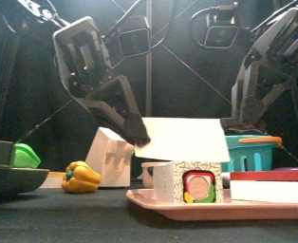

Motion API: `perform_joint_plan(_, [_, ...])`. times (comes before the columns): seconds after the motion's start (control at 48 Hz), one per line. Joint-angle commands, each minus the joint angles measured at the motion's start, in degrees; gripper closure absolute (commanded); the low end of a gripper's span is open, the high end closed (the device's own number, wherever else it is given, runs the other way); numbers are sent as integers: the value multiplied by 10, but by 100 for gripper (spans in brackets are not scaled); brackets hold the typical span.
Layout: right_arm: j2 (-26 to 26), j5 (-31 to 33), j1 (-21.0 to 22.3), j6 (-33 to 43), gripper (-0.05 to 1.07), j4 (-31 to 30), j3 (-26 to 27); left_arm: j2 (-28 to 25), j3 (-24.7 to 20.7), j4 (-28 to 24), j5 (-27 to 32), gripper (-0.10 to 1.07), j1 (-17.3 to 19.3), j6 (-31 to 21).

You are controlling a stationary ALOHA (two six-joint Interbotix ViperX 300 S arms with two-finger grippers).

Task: Cut sushi piece

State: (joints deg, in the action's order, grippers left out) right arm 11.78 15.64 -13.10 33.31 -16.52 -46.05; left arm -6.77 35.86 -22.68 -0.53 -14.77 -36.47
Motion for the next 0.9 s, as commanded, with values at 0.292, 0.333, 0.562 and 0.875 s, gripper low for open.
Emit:
perform_joint_plan(0.292, [10, -33, -12, 0, 53, -1, 23, 13, -57, 6, 126, 68, -52, -1])
perform_joint_plan(0.333, [9, -33, -15, 0, 53, -1, 24, 11, -65, 6, 137, 68, -57, -1])
perform_joint_plan(0.562, [4, -33, -26, 1, 53, -1, 23, -5, -86, 4, 179, 68, -72, -3])
perform_joint_plan(0.875, [-4, -33, -24, 1, 53, -3, 22, -32, -98, -4, 187, 68, -73, -3])
